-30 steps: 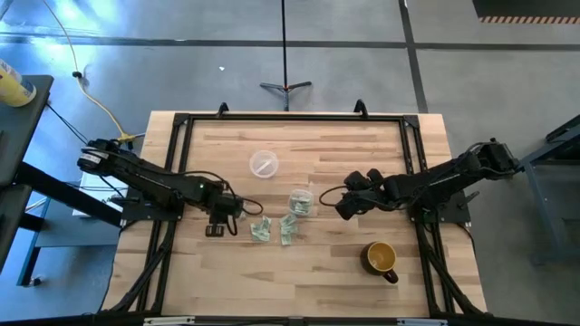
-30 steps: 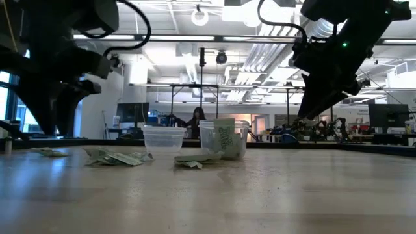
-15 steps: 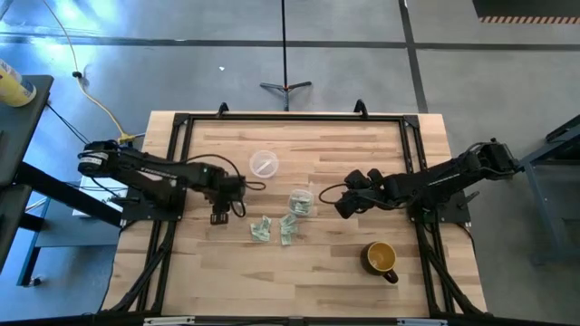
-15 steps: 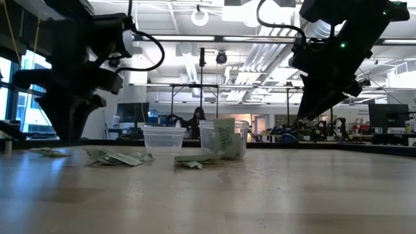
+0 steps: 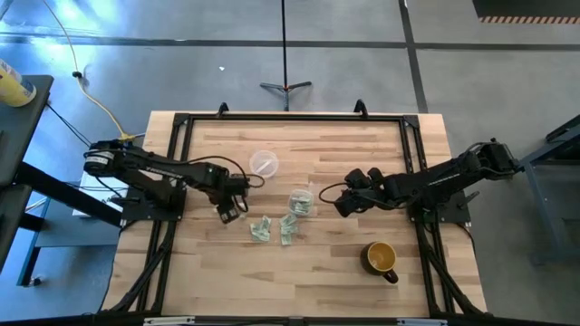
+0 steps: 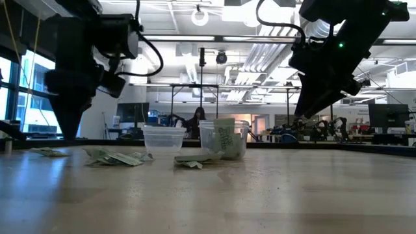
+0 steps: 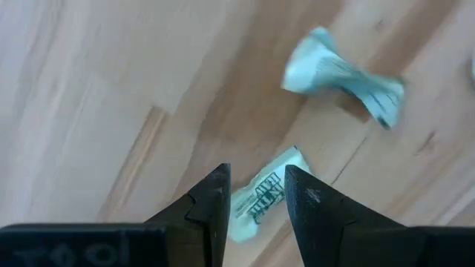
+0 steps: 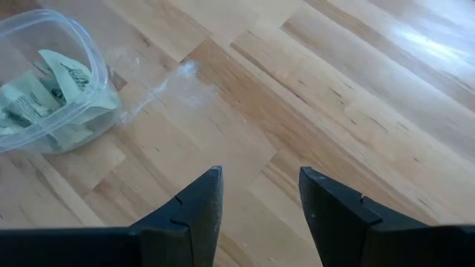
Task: Pick and place items into bin
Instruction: Put the light green stevia packet into the transparent bin
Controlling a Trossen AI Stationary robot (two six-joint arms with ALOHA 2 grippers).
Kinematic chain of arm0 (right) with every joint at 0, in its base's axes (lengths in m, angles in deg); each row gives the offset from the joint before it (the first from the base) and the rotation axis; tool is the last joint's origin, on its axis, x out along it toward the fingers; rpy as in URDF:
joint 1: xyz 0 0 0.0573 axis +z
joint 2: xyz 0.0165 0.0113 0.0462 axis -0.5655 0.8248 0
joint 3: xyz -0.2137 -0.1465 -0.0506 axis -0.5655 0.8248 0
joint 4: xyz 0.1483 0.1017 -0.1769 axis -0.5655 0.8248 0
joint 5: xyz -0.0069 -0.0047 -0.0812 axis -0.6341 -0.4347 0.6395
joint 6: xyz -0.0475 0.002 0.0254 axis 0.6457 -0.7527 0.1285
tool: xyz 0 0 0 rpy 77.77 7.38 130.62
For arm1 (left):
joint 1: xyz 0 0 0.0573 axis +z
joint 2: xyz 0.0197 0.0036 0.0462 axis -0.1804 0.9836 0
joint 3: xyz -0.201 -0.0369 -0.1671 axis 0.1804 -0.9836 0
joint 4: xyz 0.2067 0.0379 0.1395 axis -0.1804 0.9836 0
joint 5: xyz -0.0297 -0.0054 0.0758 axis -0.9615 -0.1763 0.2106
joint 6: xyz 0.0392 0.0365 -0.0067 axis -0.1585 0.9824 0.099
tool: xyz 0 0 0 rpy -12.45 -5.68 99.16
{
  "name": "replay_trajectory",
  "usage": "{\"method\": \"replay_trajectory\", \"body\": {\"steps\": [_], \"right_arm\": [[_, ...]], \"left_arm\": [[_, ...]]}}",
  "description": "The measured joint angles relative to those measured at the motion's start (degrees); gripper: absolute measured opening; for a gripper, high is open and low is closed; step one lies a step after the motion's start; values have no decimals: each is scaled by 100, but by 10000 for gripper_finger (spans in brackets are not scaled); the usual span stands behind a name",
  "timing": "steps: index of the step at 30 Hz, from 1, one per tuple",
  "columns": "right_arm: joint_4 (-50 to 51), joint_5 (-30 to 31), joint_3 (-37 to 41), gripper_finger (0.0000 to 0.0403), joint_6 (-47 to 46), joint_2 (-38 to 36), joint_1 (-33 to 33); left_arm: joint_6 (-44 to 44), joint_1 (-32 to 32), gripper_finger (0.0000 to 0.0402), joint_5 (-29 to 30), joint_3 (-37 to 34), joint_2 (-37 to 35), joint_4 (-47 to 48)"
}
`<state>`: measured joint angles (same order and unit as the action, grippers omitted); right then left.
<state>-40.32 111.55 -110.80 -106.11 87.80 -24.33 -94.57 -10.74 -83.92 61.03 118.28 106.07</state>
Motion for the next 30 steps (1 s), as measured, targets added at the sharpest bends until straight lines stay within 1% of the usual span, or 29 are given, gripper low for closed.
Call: {"method": "replay_trajectory", "body": {"steps": [4, 6, 11, 17, 21, 23, 26, 28, 30], "right_arm": [[-19, -45, 0, 170, 112, 0, 0], [-19, -106, 0, 170, 121, 0, 0], [-19, -104, 0, 170, 126, 0, 0], [-54, 0, 0, 170, 130, -2, 0], [-54, -1, 0, 169, 152, -2, 2], [-52, -2, 0, 169, 167, -2, 2], [-7, -3, 0, 170, 174, -2, 2], [-14, 25, 0, 169, 174, -2, 2], [-10, 38, 0, 169, 214, -2, 2]], "left_arm": [[1332, -259, 163, -37, -1, 2, 29], [1668, -309, 163, -88, 0, 2, 163], [1895, -306, 163, -206, 2, 133, 173], [2048, -307, 163, -278, 3, 670, 24], [2106, -312, 163, -49, 43, 910, 43], [2179, -310, 162, -58, 32, 940, 31], [2242, -309, 143, -106, 42, 945, 43], [2189, -305, 116, -80, 36, 941, 36], [2151, -303, 78, 24, 55, 944, 50]]}}
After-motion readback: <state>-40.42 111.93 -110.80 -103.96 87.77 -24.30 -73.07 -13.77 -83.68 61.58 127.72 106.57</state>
